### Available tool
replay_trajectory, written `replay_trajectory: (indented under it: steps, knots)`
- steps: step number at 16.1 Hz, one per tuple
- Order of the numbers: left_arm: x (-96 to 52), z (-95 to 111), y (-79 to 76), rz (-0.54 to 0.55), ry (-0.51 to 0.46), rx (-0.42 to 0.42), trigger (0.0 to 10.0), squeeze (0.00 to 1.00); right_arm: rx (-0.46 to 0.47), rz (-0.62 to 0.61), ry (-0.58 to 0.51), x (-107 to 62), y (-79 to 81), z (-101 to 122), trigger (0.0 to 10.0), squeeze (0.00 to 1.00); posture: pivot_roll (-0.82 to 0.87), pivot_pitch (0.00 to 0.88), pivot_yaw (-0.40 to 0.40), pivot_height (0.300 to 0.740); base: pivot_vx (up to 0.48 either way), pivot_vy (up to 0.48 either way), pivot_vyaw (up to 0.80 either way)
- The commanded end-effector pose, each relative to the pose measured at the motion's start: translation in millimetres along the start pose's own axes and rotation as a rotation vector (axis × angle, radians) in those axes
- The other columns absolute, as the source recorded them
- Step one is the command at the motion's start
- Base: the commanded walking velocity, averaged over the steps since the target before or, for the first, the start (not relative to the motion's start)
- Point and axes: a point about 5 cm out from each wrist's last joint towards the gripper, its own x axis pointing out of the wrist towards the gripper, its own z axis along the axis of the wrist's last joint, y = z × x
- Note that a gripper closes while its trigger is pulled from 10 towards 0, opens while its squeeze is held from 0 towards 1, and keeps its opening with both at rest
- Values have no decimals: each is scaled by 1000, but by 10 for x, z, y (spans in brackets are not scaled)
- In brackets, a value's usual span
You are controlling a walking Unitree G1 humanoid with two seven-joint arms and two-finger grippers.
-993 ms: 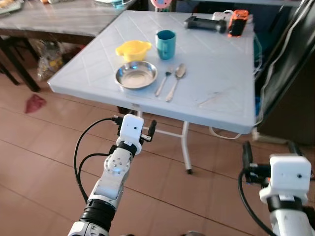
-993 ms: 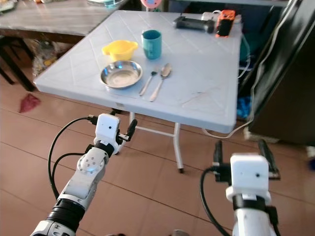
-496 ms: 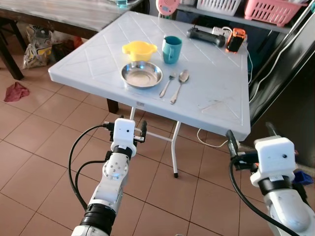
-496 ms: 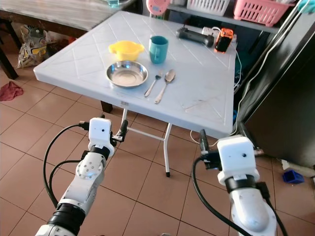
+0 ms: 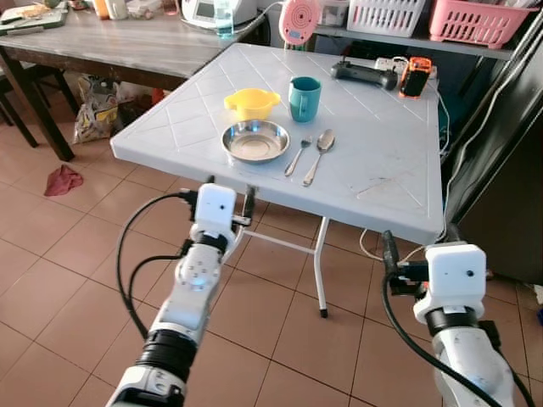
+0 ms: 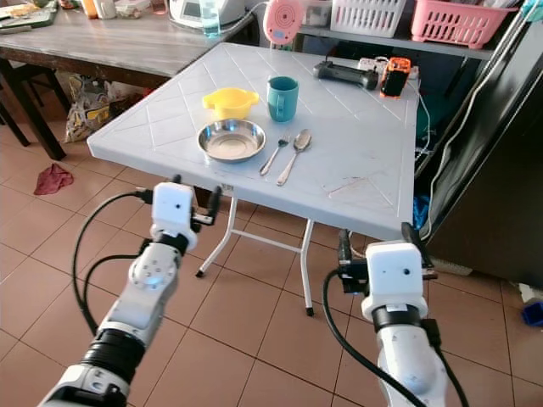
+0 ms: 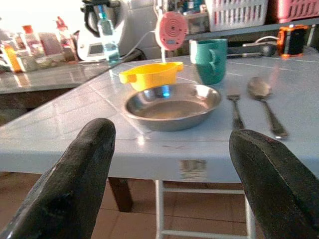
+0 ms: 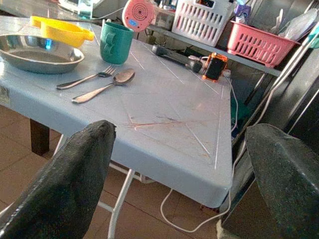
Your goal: Setting the table
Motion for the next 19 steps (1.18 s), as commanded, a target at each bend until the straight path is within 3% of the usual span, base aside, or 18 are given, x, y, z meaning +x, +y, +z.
replay_trajectory:
  steps: [1, 5, 10, 13, 14, 16, 17, 19]
  knots:
    - [-11, -21, 50, 10, 4, 13, 10000, 0, 12, 0, 0, -2, 48, -18, 10000, 0, -81, 69, 26, 740, 0, 0, 0]
    - [-48, 31, 102, -47, -15, 20, 10000, 0, 43, 4, -1, -9, 144, -18, 10000, 0, -59, 114, 39, 740, 0, 0, 0]
    - [-268, -235, 281, -85, 84, 119, 10000, 0, 78, 17, 84, -189, 268, -225, 10000, 0, -27, 183, 38, 740, 0, 0, 0]
    - [-540, -421, 525, -108, 174, 170, 10000, 0, 65, 30, 111, -313, 278, -284, 10000, 0, -34, 181, 36, 740, 0, 0, 0]
    - [-836, -543, 738, -97, 252, 211, 10000, 0, 42, 11, 127, -370, 184, -329, 10000, 0, -16, 190, 49, 740, 0, 0, 0]
    - [-899, -559, 780, -94, 264, 222, 10000, 0, 34, 7, 130, -377, 164, -338, 10000, 0, -16, 190, 49, 740, 0, 0, 0]
    - [-1226, -593, 1001, -27, 337, 241, 10000, 0, 2, -6, 101, -335, -17, -279, 10000, 0, 16, 209, 30, 740, 0, 0, 0]
    - [-1367, -566, 1044, -2, 359, 242, 10000, 0, -16, 6, 70, -277, -124, -199, 10000, 0, 36, 224, 2, 740, 0, 0, 0]
